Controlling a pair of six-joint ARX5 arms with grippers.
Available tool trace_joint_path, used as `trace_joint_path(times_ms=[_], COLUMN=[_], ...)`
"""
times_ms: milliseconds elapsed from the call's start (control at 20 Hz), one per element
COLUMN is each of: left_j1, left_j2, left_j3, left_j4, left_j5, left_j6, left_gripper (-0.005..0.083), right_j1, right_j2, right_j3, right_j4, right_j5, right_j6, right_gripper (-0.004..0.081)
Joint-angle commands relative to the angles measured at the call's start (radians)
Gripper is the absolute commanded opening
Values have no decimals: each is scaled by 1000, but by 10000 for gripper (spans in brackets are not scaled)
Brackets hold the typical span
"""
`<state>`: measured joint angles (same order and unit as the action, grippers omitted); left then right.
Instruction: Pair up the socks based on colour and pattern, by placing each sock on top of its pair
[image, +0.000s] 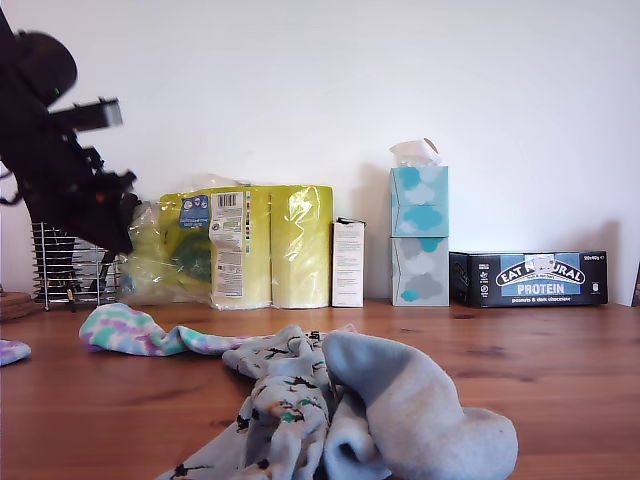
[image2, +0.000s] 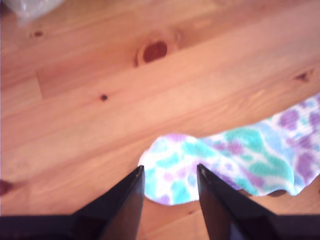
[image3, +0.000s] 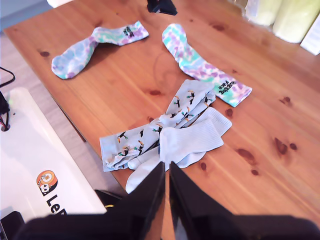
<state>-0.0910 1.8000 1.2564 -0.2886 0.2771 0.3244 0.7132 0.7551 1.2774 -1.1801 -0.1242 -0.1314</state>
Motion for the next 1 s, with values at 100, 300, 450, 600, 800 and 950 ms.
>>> trace_joint_path(times_ms=[100,300,450,600,800,950], left_j1=[6,7,7,7,25,29], left_j2=[116,217,278,308,308,308], left_j3=[58,108,120,120,120,120], left_j4=[5,-22,-81,-157,-276,-470], left_j5=[4,3,-26,-105,-319,-361], left_j6=[18,24,24,35,-68,-182], left_gripper=[-20,-20,-20,-19,-19,-19], right_j1=[-2,-2,-2,-2,-2,-2], right_j2=[22,27,27,27,27,27], right_j3=[-2,-2,-2,-2,-2,-2], right_j4=[9,11,12,17,20,35], right_j5=[-8,-7,-6,-6,-6,-6], right_j6=[1,4,15,19,11,-9], right_gripper=[-11,-11,-11,-11,-11,-11])
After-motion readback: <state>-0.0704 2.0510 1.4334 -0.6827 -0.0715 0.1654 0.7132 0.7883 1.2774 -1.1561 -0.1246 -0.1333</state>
